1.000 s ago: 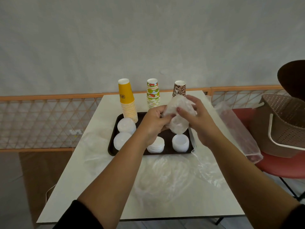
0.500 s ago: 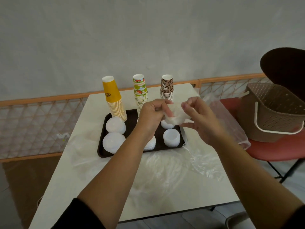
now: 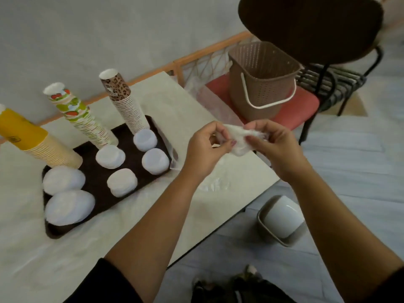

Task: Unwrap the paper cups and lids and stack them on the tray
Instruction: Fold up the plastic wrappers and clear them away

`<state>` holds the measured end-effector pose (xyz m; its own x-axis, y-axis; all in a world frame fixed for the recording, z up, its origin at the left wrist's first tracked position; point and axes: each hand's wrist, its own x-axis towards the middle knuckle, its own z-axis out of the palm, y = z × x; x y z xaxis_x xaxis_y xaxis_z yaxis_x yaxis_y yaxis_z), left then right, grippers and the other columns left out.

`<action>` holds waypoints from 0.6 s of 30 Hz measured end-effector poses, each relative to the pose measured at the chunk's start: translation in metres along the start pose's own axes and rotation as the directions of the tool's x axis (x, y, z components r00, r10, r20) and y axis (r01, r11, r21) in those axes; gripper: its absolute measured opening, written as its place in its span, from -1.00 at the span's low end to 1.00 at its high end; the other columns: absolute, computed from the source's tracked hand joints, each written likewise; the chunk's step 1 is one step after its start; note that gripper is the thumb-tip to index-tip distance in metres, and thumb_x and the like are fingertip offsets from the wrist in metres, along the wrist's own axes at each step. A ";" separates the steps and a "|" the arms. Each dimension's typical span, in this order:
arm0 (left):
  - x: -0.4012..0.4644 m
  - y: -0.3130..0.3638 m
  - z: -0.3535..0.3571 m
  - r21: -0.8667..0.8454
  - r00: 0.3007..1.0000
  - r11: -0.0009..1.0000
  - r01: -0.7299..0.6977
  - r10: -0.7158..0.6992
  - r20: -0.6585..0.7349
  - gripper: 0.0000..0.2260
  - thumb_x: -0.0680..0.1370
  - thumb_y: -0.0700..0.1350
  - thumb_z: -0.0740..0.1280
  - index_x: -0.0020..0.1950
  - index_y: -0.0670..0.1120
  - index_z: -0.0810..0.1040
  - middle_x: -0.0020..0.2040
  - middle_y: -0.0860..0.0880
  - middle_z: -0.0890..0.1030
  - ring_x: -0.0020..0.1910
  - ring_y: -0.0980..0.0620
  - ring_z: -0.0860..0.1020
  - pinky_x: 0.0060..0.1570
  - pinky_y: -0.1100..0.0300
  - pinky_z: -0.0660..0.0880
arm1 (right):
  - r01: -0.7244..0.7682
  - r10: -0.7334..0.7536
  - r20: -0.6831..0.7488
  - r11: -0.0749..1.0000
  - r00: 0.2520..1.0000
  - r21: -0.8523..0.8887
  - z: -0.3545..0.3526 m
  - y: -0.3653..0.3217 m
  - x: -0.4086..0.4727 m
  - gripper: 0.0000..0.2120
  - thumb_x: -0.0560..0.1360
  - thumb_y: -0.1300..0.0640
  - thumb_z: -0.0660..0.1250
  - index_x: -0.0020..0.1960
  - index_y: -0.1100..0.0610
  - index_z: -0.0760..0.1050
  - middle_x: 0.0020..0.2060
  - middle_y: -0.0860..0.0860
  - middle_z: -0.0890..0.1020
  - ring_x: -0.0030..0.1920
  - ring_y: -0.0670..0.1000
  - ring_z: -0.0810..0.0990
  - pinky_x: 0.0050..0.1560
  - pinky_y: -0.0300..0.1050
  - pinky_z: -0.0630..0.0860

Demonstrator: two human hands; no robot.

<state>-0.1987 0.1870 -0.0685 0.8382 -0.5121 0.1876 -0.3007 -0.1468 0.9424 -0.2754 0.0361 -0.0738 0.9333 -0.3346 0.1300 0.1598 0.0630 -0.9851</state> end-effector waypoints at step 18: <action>-0.042 -0.188 0.270 0.376 0.812 0.917 0.134 -0.319 0.488 -0.91 0.45 -0.31 0.38 -0.11 -0.14 0.58 -0.13 0.02 0.52 -0.30 0.21 0.39 -0.21 0.40 0.32 | -0.574 0.486 -0.509 0.819 0.711 -0.020 -0.197 0.230 -0.130 -0.84 0.44 0.32 0.40 -0.22 0.09 0.58 -0.24 0.01 0.66 -0.17 0.03 0.62 0.03 0.07 0.53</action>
<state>-0.3006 0.0074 -0.3286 0.5545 -0.7824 -0.2836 -0.3342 -0.5214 0.7851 -0.4235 -0.0915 -0.3392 0.5773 -0.6856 -0.4434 -0.4114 0.2249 -0.8833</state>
